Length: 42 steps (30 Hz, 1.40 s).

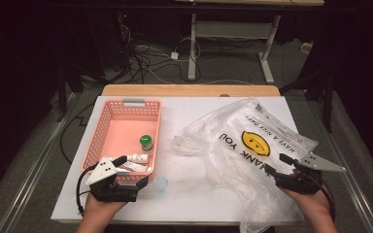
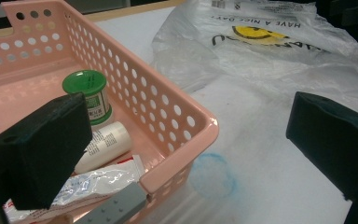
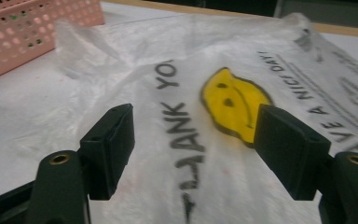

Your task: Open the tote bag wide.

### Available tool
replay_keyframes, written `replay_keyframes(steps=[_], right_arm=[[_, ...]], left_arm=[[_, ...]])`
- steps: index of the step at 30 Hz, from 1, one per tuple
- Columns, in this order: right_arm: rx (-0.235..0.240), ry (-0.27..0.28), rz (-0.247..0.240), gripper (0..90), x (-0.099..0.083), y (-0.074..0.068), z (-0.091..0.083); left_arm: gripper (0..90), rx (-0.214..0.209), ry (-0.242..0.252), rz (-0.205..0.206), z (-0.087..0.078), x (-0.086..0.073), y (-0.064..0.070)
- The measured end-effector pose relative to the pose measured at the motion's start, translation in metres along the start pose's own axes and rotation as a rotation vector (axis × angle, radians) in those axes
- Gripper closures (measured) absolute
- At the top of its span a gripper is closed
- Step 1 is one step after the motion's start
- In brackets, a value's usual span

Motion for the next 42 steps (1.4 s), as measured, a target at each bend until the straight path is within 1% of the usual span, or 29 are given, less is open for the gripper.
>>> replay_keyframes(steps=[3,7,9,11,13,14,16,19,21,25,27,29,30,32,34,36,38,40,42], right_arm=[[0.039,-0.009,-0.004,27.6,0.001,-0.012,0.010],[0.081,-0.020,-0.032,24.4,0.005,-0.025,0.023],[0.100,-0.023,-0.035,20.9,0.007,-0.030,0.029],[0.105,-0.030,-0.044,16.4,0.008,-0.035,0.034],[0.123,-0.029,-0.047,14.6,0.010,-0.039,0.040],[0.130,-0.030,-0.054,11.6,0.011,-0.041,0.042],[0.133,-0.033,-0.056,5.8,0.014,-0.044,0.048],[0.127,-0.030,-0.057,0.3,0.018,-0.045,0.056],[0.125,-0.034,-0.058,0.3,0.021,-0.046,0.061],[0.138,-0.048,-0.069,0.3,0.025,-0.046,0.070],[0.148,-0.049,-0.081,0.5,0.022,-0.048,0.071],[0.168,-0.076,-0.090,2.2,0.016,-0.051,0.071],[0.176,-0.090,-0.101,4.2,0.014,-0.053,0.070],[0.183,-0.101,-0.106,8.3,0.011,-0.055,0.067],[0.194,-0.114,-0.120,14.5,0.008,-0.057,0.064],[0.207,-0.130,-0.118,20.0,0.006,-0.058,0.062],[0.242,-0.166,-0.113,25.7,0.002,-0.060,0.061],[0.247,-0.193,-0.137,28.0,-0.002,-0.062,0.063],[0.240,-0.222,-0.163,28.9,-0.006,-0.063,0.065]], left_arm=[[0.0,0.001,0.001,0.000,0.000,0.000,0.001],[0.0,0.003,-0.001,0.000,0.000,-0.001,0.001],[0.0,0.004,-0.002,-0.001,0.000,-0.001,0.001],[0.0,0.005,-0.004,-0.001,0.000,-0.002,0.000],[0.0,0.006,-0.004,-0.004,0.000,-0.002,0.000],[0.0,0.007,-0.005,-0.004,0.000,-0.002,-0.001],[0.0,0.008,-0.007,-0.005,-0.001,-0.003,-0.001],[0.0,0.008,-0.005,-0.007,-0.001,-0.003,-0.001],[0.0,0.009,-0.005,-0.007,0.000,-0.003,-0.001],[0.0,0.010,-0.006,-0.007,0.000,-0.003,-0.001],[0.0,0.010,-0.005,-0.008,-0.001,-0.003,0.000],[0.0,0.011,-0.006,-0.007,-0.001,-0.003,0.001],[0.0,0.012,-0.007,-0.006,-0.001,-0.003,0.001],[0.0,0.011,-0.008,-0.006,-0.001,-0.003,0.001],[0.0,0.011,-0.011,-0.003,-0.001,-0.003,0.002],[0.0,0.014,-0.012,0.004,-0.001,-0.003,0.003],[0.0,0.014,-0.014,0.003,-0.001,-0.003,0.004],[0.0,0.010,-0.015,0.002,0.000,-0.004,0.004],[0.0,0.008,-0.019,0.001,0.001,-0.004,0.004]])
Point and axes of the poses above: each handheld gripper's, and its own axes: z roughly forward along the jaws, x roughly out of its top, y roughly to its right, the point moved 5 cm from there along z, roughly forward along the jaws, and after that the axes turned 9 degrees about y, right-handed, at the moved point
